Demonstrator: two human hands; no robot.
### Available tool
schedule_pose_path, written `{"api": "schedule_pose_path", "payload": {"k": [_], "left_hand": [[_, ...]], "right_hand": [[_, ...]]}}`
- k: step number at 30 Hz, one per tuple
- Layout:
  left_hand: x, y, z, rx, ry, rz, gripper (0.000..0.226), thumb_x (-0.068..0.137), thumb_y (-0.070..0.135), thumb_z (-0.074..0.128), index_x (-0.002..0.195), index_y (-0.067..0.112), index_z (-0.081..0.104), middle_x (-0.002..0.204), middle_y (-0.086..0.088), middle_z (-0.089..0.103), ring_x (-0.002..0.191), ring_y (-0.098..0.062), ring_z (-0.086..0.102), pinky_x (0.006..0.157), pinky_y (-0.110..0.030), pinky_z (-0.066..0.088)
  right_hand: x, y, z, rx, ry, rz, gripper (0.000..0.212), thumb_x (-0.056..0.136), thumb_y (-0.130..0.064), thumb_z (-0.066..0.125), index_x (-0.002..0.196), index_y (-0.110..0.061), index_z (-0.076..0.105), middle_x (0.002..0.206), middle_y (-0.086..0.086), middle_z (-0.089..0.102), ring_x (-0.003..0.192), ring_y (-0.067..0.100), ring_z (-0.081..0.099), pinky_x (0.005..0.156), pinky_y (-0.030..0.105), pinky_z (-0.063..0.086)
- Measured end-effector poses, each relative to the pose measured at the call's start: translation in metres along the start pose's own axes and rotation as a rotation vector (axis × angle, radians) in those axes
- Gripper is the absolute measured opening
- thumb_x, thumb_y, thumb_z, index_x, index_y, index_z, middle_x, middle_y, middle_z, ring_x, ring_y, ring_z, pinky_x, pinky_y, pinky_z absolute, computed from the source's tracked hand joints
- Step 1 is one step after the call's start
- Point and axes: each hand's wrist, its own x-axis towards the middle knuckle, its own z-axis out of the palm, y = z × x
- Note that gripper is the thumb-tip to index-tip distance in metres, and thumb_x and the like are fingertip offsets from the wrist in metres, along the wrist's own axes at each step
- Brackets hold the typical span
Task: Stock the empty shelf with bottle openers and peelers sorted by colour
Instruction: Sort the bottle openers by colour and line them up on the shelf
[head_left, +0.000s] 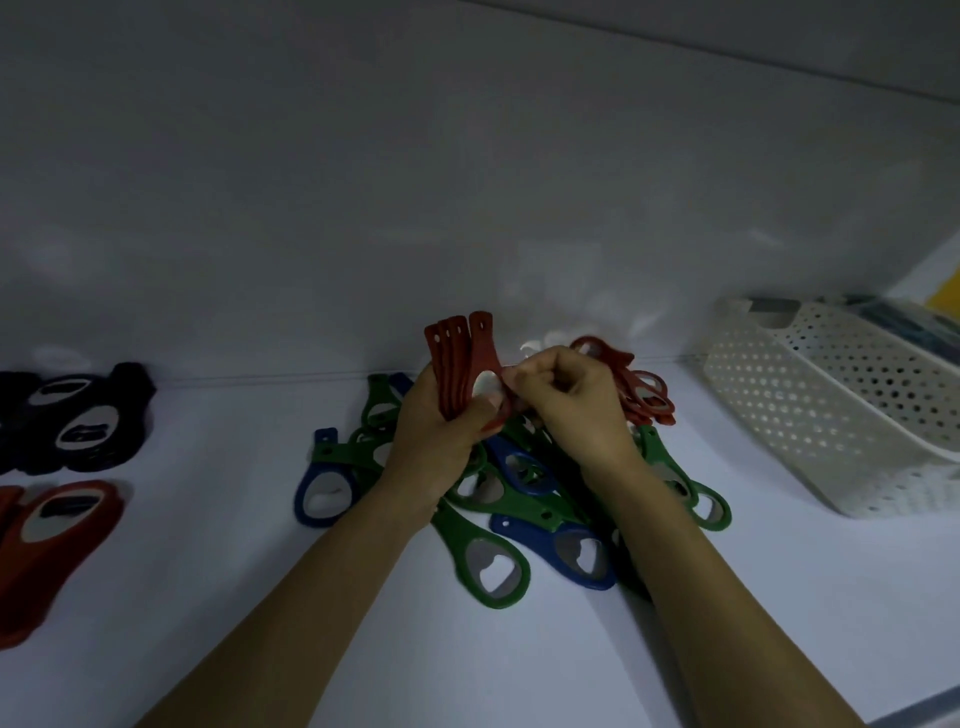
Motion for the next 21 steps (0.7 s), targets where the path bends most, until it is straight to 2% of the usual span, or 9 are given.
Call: {"api": "schedule_pose_path", "payload": {"k": [3,5,8,10,13,15,17,19,21], "left_hand": [[0.000,-0.004,0.000,0.178,-0.018,0.126,0.033,0.091,0.006,0.058,0.118,0.026,0.051,0.101,0.011,0.063,0.085,0.008,0.062,0.068,-0.006,0.047],[-0.004,-0.009,0.004,0.440,-0.032,0.226,0.026,0.093,0.011,0.054,0.116,0.023,0.051,0.093,0.013,0.061,0.082,0.006,0.061,0.066,-0.006,0.046],[-0.008,-0.012,0.012,0.762,-0.046,0.357,0.016,0.093,0.011,0.049,0.108,0.017,0.048,0.074,0.008,0.055,0.064,-0.006,0.058,0.054,-0.013,0.044],[-0.007,-0.005,0.013,0.776,-0.068,0.417,0.026,0.091,0.009,0.052,0.115,0.013,0.043,0.074,0.008,0.055,0.062,-0.007,0.058,0.052,-0.014,0.046],[-0.011,0.017,0.014,0.460,-0.121,0.403,0.037,0.086,0.012,0.054,0.116,0.023,0.037,0.080,0.006,0.061,0.074,-0.007,0.063,0.060,-0.018,0.053],[-0.019,0.031,0.017,0.082,0.012,0.241,0.032,0.079,0.021,0.048,0.109,0.028,0.041,0.094,0.003,0.066,0.085,-0.014,0.064,0.068,-0.025,0.055],[-0.022,0.046,0.020,-0.275,0.203,-0.004,0.033,0.080,0.034,0.048,0.111,0.023,0.050,0.111,-0.007,0.065,0.096,-0.019,0.062,0.074,-0.029,0.052],[-0.025,0.065,0.016,-0.673,0.299,-0.218,0.033,0.088,0.037,0.045,0.103,0.013,0.062,0.099,-0.011,0.070,0.086,-0.019,0.067,0.070,-0.028,0.053],[-0.034,0.079,0.001,-0.852,0.367,-0.285,0.028,0.092,0.027,0.043,0.083,0.011,0.065,0.068,-0.007,0.071,0.061,-0.016,0.069,0.053,-0.021,0.053]], "right_hand": [[0.000,-0.006,0.000,0.034,-0.044,0.023,0.030,0.079,-0.040,0.069,0.097,-0.017,0.063,0.093,-0.003,0.068,0.085,0.008,0.066,0.081,0.022,0.054],[-0.002,-0.010,0.005,0.021,-0.177,0.053,0.037,0.077,-0.041,0.070,0.106,-0.019,0.064,0.104,-0.002,0.069,0.095,0.006,0.066,0.088,0.024,0.053],[-0.004,-0.019,0.014,0.068,-0.151,0.053,0.033,0.085,-0.025,0.069,0.110,-0.003,0.067,0.110,0.012,0.069,0.102,0.021,0.066,0.096,0.038,0.051],[-0.006,-0.031,0.018,0.082,-0.094,0.007,0.039,0.091,-0.021,0.062,0.100,0.017,0.062,0.103,0.032,0.064,0.097,0.040,0.063,0.093,0.049,0.049],[-0.010,-0.054,0.020,0.222,-0.001,0.010,0.039,0.092,-0.021,0.059,0.097,0.018,0.060,0.103,0.029,0.066,0.098,0.036,0.064,0.089,0.044,0.053],[-0.012,-0.069,0.021,0.403,0.035,0.067,0.032,0.093,-0.024,0.057,0.102,0.005,0.065,0.103,0.012,0.072,0.098,0.020,0.069,0.087,0.032,0.055],[-0.017,-0.081,0.033,0.513,0.050,0.093,0.026,0.094,-0.027,0.055,0.095,-0.006,0.071,0.098,0.006,0.074,0.095,0.017,0.070,0.088,0.034,0.053],[-0.029,-0.089,0.058,0.521,0.043,0.112,0.030,0.093,-0.029,0.058,0.069,-0.021,0.075,0.081,0.001,0.075,0.083,0.018,0.071,0.086,0.039,0.054],[-0.047,-0.092,0.088,0.531,0.026,0.142,0.037,0.089,-0.029,0.063,0.052,-0.027,0.070,0.062,-0.005,0.069,0.067,0.014,0.068,0.080,0.040,0.057]]}}
